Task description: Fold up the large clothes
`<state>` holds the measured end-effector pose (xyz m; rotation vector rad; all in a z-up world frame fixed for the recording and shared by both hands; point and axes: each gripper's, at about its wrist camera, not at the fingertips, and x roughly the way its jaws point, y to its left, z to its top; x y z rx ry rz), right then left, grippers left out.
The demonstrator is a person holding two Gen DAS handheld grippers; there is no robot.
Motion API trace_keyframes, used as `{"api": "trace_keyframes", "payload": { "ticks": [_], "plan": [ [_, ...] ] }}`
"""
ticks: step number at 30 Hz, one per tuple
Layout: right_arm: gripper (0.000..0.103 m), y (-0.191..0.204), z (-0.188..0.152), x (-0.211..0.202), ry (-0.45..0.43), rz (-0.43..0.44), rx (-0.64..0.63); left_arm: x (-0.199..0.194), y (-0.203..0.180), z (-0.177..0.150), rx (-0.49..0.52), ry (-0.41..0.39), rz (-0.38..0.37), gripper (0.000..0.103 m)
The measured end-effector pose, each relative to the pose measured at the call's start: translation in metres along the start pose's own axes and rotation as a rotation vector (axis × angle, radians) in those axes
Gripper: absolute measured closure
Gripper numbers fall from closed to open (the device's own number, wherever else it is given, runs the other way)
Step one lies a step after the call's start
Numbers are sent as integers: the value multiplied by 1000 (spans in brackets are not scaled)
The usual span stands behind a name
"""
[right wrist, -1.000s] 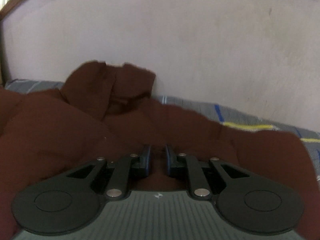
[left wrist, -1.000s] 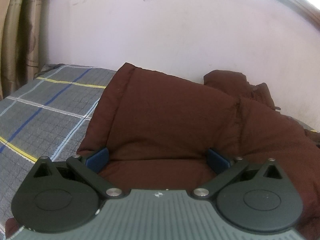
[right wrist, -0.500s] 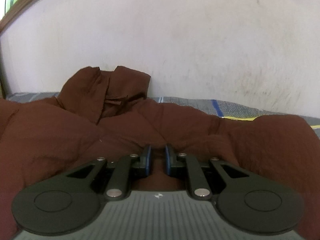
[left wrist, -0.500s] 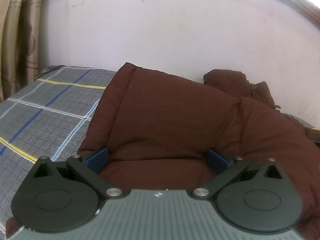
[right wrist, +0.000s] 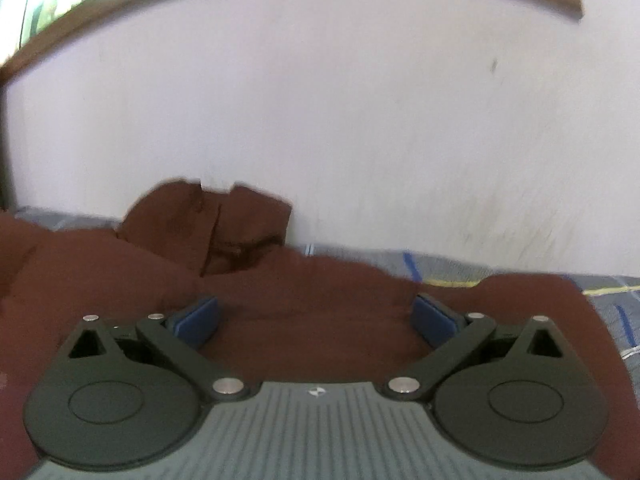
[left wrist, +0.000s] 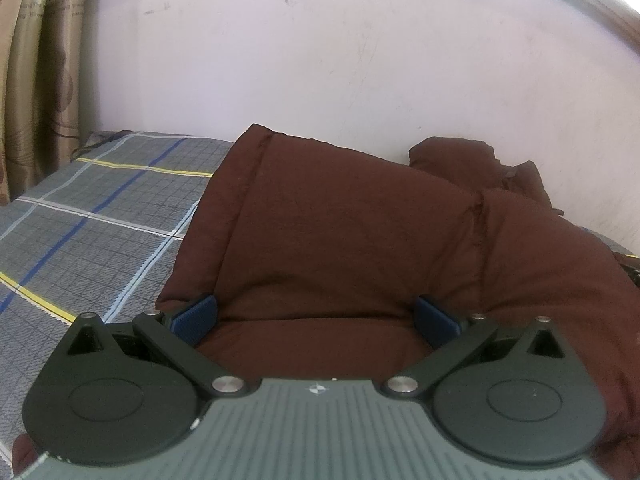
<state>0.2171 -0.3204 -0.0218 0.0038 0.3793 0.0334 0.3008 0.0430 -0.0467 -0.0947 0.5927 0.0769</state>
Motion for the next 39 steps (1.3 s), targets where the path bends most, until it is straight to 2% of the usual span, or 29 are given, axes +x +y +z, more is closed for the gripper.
{"api": "trace_keyframes", "payload": {
  "ticks": [3, 9, 19, 22, 24, 26, 27, 28, 30, 33, 36, 39],
  "plan": [
    [0, -6, 0, 4, 20, 28, 34, -1, 0, 0, 3, 0, -2, 0],
    [0, -5, -1, 5, 26, 26, 35, -1, 0, 0, 4, 0, -2, 0],
    [0, 5, 1, 17, 99, -36, -27, -2, 1, 0, 9, -4, 0, 0],
    [0, 8, 1, 17, 104, -47, -46, -3, 8, 1, -17, -7, -33, 0],
    [0, 5, 2, 17, 106, -33, -35, -8, 13, 4, -31, -4, -65, 0],
    [0, -6, 6, 9, 126, 17, 8, -25, 21, 9, -18, 1, -69, 3],
    [0, -13, 9, -9, 138, 37, 49, -44, 29, 11, -8, -26, -76, 3],
    [0, -19, 11, -31, 108, 51, 90, -60, 36, 11, 2, -60, -92, 1],
    [0, -36, 5, -103, -3, 143, 174, -100, 55, 8, 43, -127, -126, 0],
    [0, -62, -23, -199, -49, 183, 211, -152, 87, -4, 101, -155, -176, 0],
    [0, -90, -64, -274, -14, 158, 233, -184, 125, -28, 87, -106, -219, 0],
    [0, -113, -108, -328, 40, 81, 259, -196, 156, -57, 42, 17, -220, 2]
  ]
}}
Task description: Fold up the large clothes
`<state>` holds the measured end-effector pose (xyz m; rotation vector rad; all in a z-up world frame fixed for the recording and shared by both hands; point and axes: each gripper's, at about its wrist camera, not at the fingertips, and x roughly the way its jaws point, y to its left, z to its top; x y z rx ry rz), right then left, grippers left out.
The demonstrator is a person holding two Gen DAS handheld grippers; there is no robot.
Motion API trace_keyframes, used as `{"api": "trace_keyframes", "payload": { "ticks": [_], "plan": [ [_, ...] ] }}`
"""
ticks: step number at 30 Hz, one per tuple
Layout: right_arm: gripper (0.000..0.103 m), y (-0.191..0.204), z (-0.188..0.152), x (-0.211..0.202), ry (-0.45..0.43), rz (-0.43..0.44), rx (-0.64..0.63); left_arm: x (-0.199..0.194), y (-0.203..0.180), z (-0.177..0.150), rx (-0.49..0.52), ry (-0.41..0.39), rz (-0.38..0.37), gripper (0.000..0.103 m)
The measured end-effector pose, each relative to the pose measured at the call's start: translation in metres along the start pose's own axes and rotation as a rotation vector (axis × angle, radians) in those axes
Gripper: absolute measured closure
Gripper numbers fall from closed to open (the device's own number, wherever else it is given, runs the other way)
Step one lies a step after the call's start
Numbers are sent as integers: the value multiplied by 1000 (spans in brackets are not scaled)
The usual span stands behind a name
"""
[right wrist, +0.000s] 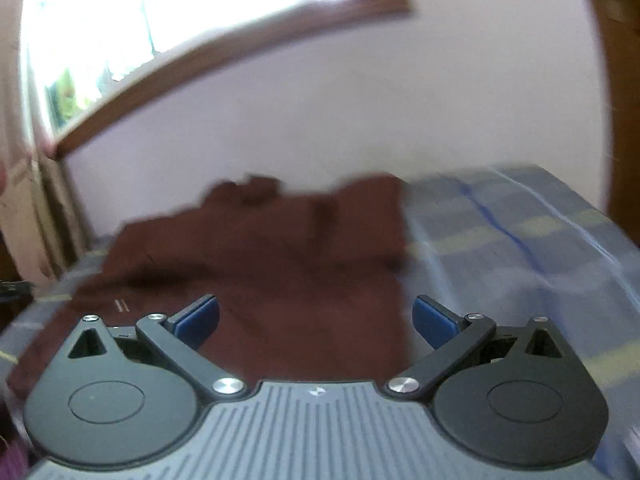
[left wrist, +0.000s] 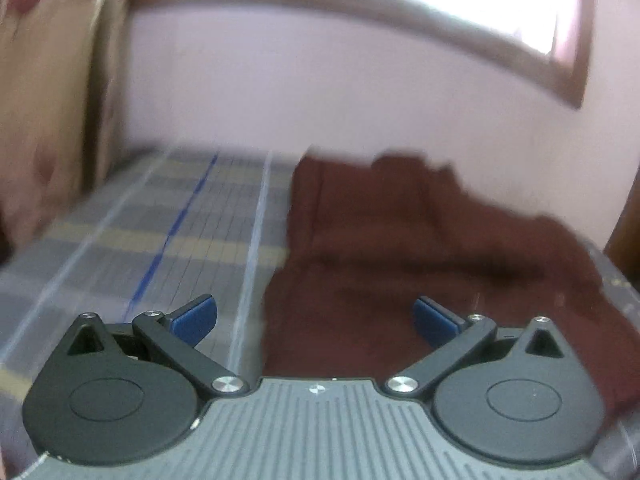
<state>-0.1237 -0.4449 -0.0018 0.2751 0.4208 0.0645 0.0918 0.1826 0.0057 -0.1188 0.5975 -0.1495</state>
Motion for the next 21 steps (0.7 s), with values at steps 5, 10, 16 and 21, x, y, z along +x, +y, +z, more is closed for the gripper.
{"api": "trace_keyframes", "payload": {
  "ticks": [5, 10, 16, 21],
  "plan": [
    [0, -19, -37, -33, 28, -23, 44, -9, 30, -37, -156, 119, -30, 8],
    [16, -12, -38, -18, 12, 25, 9, -11, 32, -61, -169, 170, -30, 17],
    [49, -16, -39, 32, 177, 24, 0, -12, 19, -68, -81, 166, -22, 16],
    [66, -11, -35, 21, 174, 138, 79, -10, 18, -68, -118, 194, -173, 32]
  ]
}}
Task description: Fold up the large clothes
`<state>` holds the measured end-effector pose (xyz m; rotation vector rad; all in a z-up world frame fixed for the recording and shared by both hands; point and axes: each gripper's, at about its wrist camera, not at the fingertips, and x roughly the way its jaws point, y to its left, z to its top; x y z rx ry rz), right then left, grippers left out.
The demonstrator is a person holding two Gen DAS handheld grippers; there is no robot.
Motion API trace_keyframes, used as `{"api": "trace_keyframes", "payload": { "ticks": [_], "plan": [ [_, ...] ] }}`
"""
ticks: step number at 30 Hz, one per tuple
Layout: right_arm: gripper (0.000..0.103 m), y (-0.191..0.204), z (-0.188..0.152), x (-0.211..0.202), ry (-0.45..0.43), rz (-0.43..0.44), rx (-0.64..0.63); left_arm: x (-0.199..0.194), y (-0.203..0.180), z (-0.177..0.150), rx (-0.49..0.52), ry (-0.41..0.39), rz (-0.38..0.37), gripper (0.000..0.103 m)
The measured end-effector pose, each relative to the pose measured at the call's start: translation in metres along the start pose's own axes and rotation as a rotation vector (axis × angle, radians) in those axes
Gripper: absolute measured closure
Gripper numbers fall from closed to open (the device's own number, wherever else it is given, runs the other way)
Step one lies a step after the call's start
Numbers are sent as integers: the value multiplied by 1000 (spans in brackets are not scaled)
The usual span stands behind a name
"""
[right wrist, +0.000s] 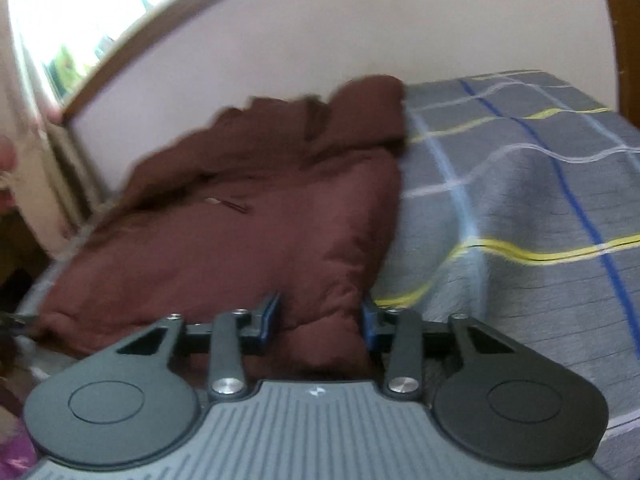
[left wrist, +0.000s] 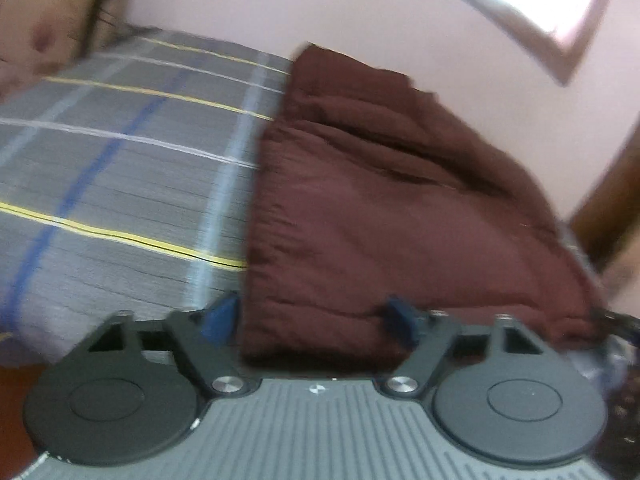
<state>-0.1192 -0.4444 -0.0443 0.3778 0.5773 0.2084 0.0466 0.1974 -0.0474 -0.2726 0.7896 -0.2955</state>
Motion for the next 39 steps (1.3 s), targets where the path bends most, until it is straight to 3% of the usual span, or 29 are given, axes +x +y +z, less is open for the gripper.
{"api": "trace_keyframes", "payload": {
  "ticks": [2, 5, 6, 7, 9, 10, 12, 14, 15, 16, 17, 18, 19, 22, 29, 35, 39],
  "plan": [
    [71, -4, 2, 0, 11, 12, 29, 4, -4, 2, 34, 6, 3, 32],
    [70, -17, 2, 6, 53, 33, 50, 7, 0, 6, 26, 4, -30, 35],
    [64, -22, 2, 7, 56, 57, 73, 9, 2, 7, 20, 1, -42, 33],
    [47, -27, 3, 10, 57, 89, 98, 10, 1, 6, 22, 2, -56, 21],
    [23, -28, 5, 14, 51, 150, 115, 15, -4, 8, 43, 10, -93, 3],
    [14, -25, 5, 16, 46, 160, 107, 17, -7, 8, 44, 3, -88, 2],
    [10, -14, 8, 21, 51, 149, 66, 22, -15, 4, 61, -26, -57, 3],
    [10, -7, 12, 25, 69, 121, 48, 26, -21, 5, 98, -42, -39, 21],
    [11, -6, 13, 25, 70, 113, 57, 26, -22, 6, 107, -45, -25, 52],
    [23, -3, 11, 24, 59, 98, 54, 26, -23, 7, 105, -40, -21, 64],
    [34, -1, 9, 25, 54, 66, 33, 26, -20, 10, 80, -33, -27, 67],
    [65, 1, 8, 24, 49, 16, 9, 25, -18, 11, 55, -34, -33, 75],
    [78, -3, 9, 23, 52, 6, 49, 23, -17, 13, 40, -38, -36, 77],
    [84, -9, 9, 19, 43, 41, 124, 12, -20, 13, 37, -64, -26, 81],
    [86, -8, 0, -13, -22, 184, 277, -22, -10, 12, -6, -112, -36, 83],
    [86, -1, -32, -35, -37, 257, 409, -55, -7, 2, 0, -111, -33, 83],
    [87, 0, -47, -51, -83, 344, 514, -81, -8, 1, -7, -151, -46, 83]
  ]
}}
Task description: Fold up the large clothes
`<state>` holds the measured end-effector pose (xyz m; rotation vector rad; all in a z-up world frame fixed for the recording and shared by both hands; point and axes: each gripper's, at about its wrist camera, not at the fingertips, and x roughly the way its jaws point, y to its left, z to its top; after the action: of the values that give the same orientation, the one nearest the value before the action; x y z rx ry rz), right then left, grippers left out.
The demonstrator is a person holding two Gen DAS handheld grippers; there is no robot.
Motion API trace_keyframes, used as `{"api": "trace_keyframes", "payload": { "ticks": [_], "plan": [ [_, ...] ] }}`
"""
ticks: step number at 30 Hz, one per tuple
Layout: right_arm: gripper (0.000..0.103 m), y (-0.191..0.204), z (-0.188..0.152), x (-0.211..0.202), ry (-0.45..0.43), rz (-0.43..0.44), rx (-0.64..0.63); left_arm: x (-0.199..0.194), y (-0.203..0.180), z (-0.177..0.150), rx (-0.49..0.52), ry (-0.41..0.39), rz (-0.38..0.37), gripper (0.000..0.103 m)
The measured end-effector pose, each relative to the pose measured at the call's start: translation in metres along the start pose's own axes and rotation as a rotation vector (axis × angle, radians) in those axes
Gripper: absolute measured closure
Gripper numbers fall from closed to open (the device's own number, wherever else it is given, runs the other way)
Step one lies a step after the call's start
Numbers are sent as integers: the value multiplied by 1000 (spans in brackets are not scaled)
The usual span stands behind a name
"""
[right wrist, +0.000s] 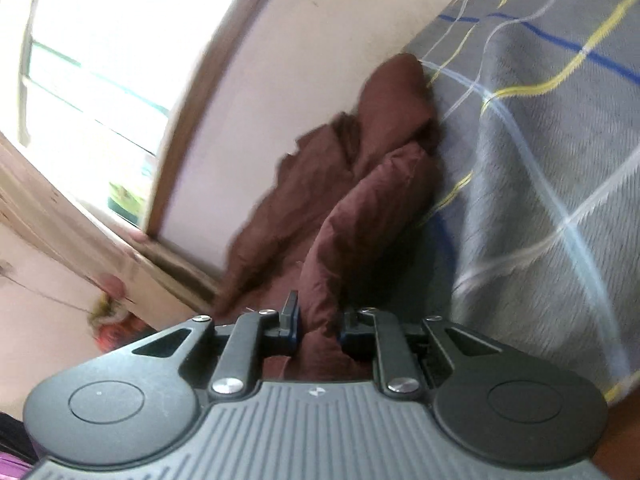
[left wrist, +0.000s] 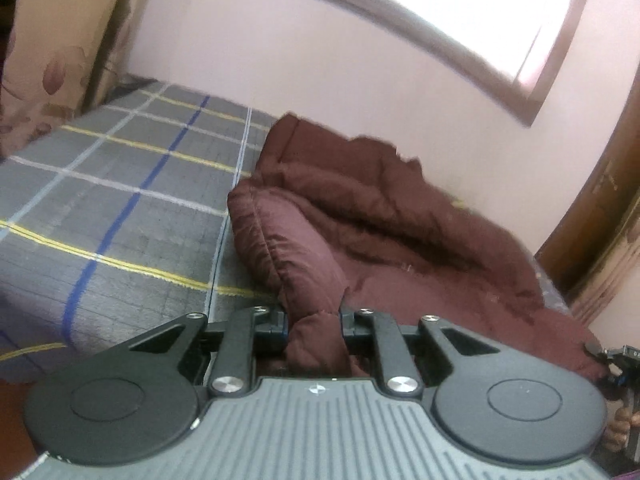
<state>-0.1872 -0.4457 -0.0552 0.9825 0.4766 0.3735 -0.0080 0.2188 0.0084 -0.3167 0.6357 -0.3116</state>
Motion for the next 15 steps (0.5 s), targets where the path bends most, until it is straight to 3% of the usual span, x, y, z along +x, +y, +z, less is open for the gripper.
{"api": "trace_keyframes", "payload": {
  "ticks": [7, 15],
  "plan": [
    [87, 36, 14, -2, -87, 185, 64, -17, -11, 24, -67, -129, -39, 84],
    [87, 65, 83, 31, -221, 296, 59, 7, -32, 92, -73, -310, -54, 84]
  ]
}}
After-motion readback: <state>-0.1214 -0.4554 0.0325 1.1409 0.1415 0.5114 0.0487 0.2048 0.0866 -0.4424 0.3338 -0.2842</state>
